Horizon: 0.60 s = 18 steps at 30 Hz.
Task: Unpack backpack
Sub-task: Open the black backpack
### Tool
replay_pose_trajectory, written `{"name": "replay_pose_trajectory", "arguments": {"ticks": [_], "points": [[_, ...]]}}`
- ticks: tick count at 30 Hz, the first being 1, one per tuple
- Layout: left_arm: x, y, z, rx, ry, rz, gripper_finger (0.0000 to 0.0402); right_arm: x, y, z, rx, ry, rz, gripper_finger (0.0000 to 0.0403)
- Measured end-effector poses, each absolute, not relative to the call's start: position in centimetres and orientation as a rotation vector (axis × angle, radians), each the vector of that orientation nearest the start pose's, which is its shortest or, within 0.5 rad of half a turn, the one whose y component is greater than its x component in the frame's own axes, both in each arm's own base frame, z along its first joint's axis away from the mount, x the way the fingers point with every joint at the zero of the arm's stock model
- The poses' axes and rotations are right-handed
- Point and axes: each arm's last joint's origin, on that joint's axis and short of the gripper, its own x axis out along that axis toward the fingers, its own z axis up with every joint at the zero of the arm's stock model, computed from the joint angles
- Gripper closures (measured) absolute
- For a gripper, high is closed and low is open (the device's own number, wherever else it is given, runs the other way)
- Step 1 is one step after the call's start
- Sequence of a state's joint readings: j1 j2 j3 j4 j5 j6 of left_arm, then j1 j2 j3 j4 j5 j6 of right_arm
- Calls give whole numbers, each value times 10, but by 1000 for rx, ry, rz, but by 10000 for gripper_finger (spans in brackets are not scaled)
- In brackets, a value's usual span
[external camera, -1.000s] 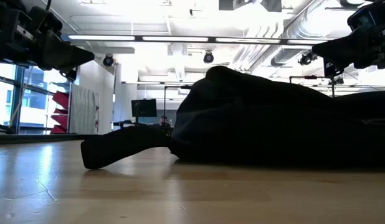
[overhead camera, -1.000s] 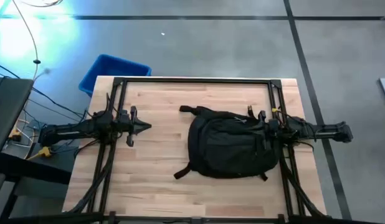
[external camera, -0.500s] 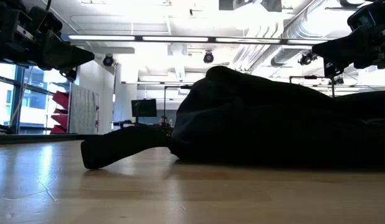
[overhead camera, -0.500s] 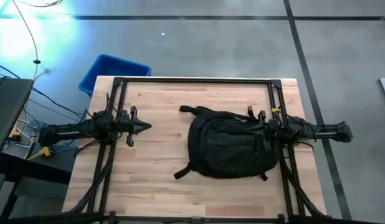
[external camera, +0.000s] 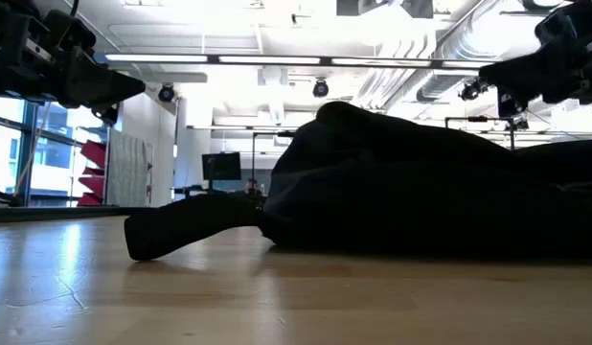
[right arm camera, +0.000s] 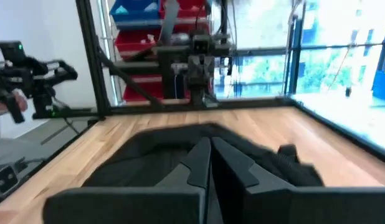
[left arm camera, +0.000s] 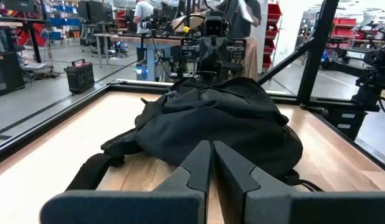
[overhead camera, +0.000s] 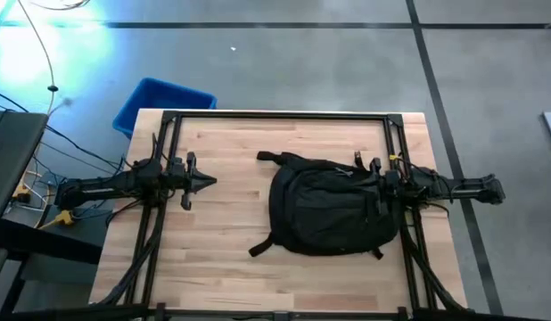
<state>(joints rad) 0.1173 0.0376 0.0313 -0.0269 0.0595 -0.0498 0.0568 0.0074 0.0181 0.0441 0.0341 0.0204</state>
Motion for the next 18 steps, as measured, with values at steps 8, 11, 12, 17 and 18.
{"name": "replay_pose_trajectory", "arguments": {"ticks": [8,11,12,17,18], "points": [[98,10,169,-53,31,58,401,79,14,220,-120,-608,347,403],[98,10,169,-53,31,58,401,70,12,232,-63,-754,324,403],[98,10,169,-53,31,58,401,69,11,234,-57,-777,299,403],[98,10,169,-53,33,58,401,60,6,264,-100,-837,81,403],[98,10,168,-53,33,58,401,61,6,271,-120,-795,74,403]]}}
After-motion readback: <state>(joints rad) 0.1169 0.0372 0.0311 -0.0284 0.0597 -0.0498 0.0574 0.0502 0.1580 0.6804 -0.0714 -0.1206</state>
